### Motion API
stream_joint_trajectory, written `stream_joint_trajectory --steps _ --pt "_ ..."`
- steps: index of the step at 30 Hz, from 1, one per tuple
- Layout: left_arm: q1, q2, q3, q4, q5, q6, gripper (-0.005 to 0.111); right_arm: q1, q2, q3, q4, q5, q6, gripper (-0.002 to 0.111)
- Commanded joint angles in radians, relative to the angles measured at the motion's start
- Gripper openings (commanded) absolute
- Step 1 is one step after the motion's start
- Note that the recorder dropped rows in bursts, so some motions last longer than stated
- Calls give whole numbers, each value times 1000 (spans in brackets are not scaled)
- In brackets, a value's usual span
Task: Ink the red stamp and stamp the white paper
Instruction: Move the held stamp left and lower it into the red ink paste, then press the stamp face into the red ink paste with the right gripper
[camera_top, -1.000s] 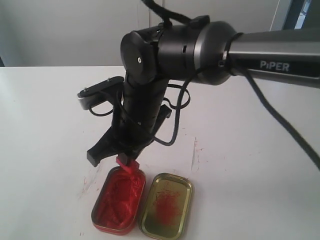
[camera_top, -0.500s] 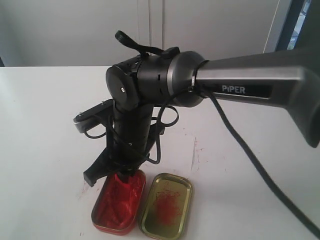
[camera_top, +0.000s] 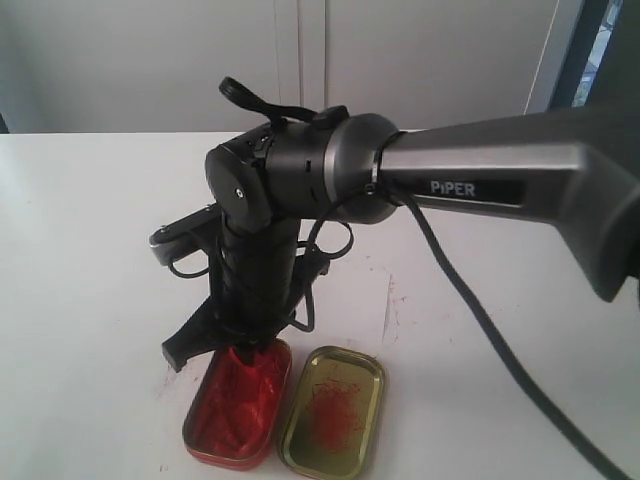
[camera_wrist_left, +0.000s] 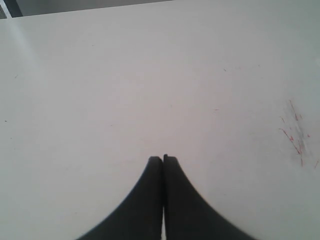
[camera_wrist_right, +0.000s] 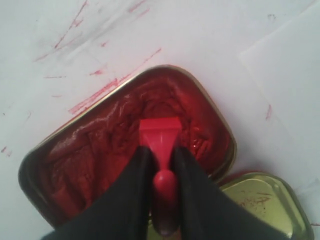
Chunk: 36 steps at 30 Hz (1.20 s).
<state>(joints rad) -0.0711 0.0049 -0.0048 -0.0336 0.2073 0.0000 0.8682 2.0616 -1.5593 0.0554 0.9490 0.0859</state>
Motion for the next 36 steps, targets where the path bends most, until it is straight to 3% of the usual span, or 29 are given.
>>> stream_joint_trajectory --steps 1,36 --pt "1 -5 5 1 -3 0 0 9 16 -4 -7 -32 26 0" --pt "1 -5 5 1 -3 0 0 9 199 -3 -1 -57 30 0"
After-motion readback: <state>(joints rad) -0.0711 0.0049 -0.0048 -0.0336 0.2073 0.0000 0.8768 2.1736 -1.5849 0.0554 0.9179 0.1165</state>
